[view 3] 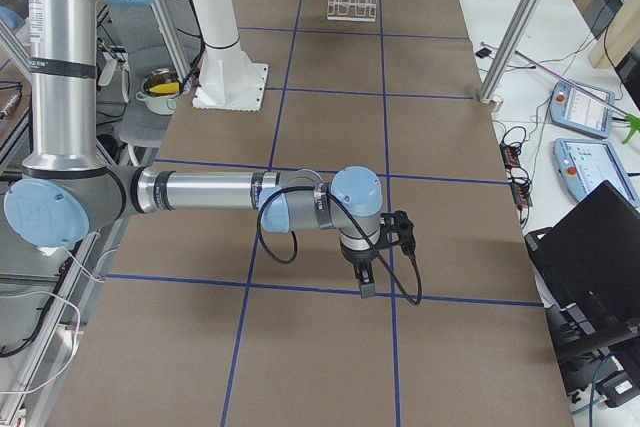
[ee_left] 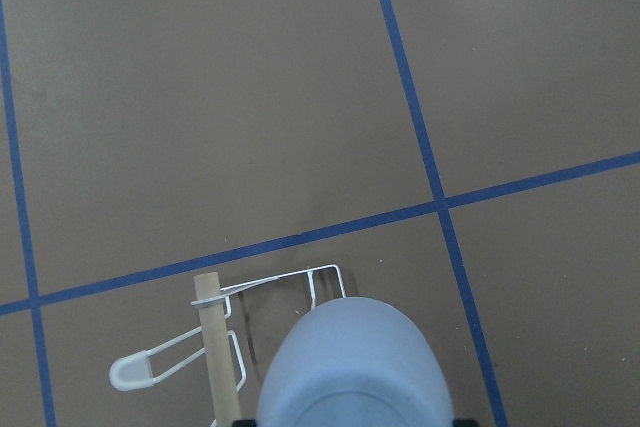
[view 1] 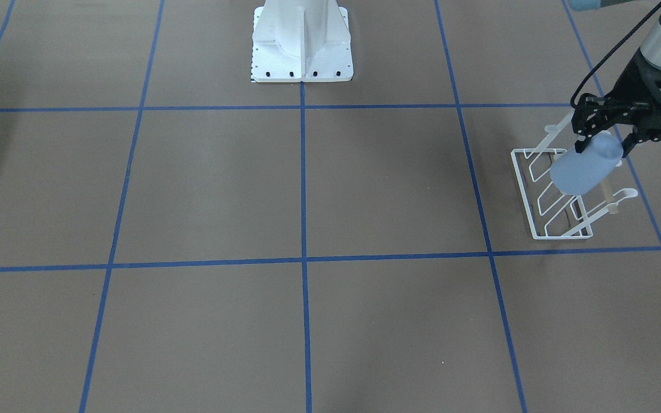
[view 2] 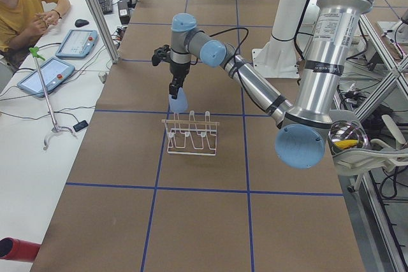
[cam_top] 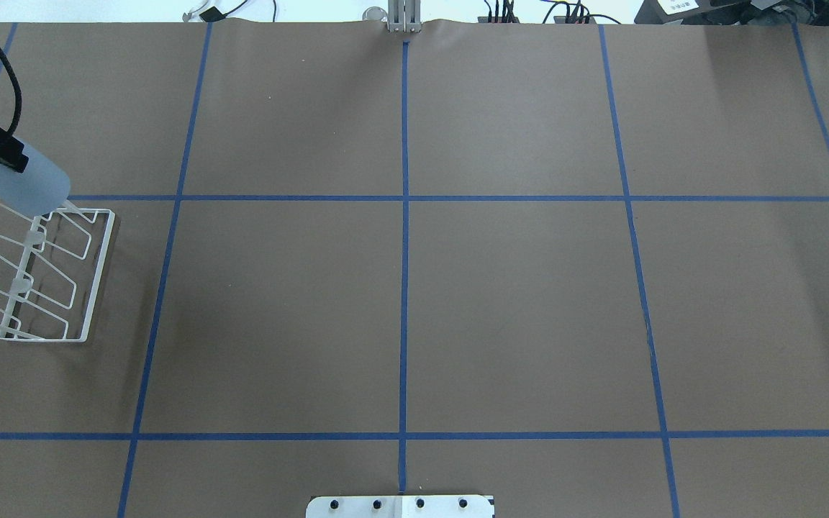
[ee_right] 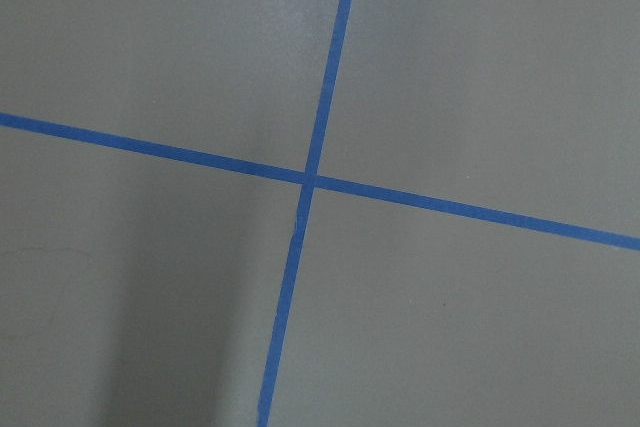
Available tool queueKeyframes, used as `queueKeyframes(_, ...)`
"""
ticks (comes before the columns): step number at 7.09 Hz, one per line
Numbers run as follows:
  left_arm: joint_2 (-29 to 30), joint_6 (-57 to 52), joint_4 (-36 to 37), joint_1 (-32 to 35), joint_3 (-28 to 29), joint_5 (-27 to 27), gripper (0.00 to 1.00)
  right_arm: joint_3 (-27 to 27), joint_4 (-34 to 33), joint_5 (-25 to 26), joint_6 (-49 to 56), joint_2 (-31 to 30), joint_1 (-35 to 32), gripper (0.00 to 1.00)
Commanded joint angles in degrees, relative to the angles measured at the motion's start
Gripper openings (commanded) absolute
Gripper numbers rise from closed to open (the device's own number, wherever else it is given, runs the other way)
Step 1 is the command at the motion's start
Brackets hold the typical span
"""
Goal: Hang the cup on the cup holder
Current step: 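Lower the cup with the left gripper onto a rack peg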
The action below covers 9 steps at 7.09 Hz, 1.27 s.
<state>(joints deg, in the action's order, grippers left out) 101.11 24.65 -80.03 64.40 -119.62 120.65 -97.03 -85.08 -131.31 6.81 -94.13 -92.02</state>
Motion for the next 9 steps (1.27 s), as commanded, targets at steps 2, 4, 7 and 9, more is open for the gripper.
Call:
queueKeyframes(2, 0.3, 0.0, -1.3, -0.9, 1.8, -0.2, 0.00, 0.0, 0.0, 0.0, -0.2, 0.0, 0.0, 1.00)
queueKeyframes(4, 0.3, 0.1, -4.3, -0.9, 4.7, -0.1, 0.00, 0.0, 0.0, 0.0, -0.2, 0.0, 0.0, 1.00)
queueKeyframes(7, 0.3, 0.2, -7.9, -2.3, 9.1, -0.3, 0.00, 0.1, 0.0, 0.0, 0.0, -0.1, 0.0, 1.00)
queueKeyframes(9, 0.1, 3.6, -13.6, -3.8, 12.9, -0.3, 0.00, 0.1, 0.0, 0.0, -0.1, 0.0, 0.0, 1.00)
